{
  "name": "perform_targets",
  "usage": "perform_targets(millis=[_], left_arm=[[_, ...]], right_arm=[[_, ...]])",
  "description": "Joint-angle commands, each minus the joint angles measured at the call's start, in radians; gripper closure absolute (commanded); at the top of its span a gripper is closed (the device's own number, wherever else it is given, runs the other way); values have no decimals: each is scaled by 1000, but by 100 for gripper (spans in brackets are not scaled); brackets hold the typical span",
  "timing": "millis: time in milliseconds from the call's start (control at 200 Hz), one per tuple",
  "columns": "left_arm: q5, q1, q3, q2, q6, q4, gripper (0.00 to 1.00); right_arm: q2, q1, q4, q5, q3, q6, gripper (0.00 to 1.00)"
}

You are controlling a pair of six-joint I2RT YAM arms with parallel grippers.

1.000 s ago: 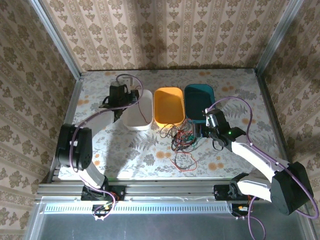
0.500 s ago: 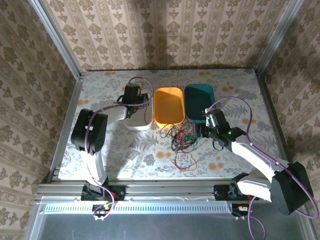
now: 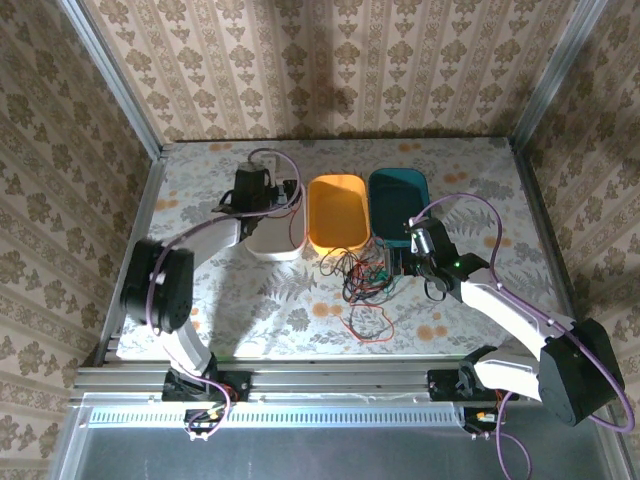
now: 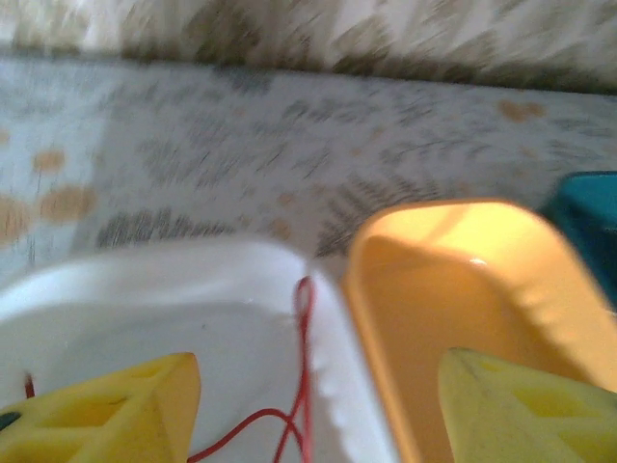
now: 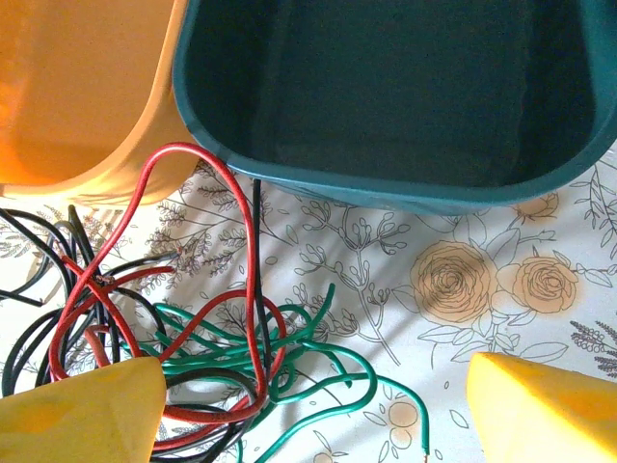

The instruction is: Untangle the cables

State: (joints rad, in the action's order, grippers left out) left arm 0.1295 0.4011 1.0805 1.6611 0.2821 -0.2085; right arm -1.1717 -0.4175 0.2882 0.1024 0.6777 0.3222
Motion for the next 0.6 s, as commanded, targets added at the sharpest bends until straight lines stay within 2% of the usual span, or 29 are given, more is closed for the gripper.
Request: perform_targets(millis=[0,105,260,420,595], left_arm=[[235,19,-17,-108,-173,99,30],[355,49,-27,-159,-265,302,30],[343,146,-53,-188,-370,494,28],[196,180,-80,-158,-346,448,32],[158,170,-92,-112,-315,339,54]], right_arm=[[-2,5,9,34,13,11,17],[-6,8,8,36,13,10,17],[-14,9,9,31,17,10,17],[-30,11,8,24,35,-1,18],[-39,11,6,19,49,0,18]])
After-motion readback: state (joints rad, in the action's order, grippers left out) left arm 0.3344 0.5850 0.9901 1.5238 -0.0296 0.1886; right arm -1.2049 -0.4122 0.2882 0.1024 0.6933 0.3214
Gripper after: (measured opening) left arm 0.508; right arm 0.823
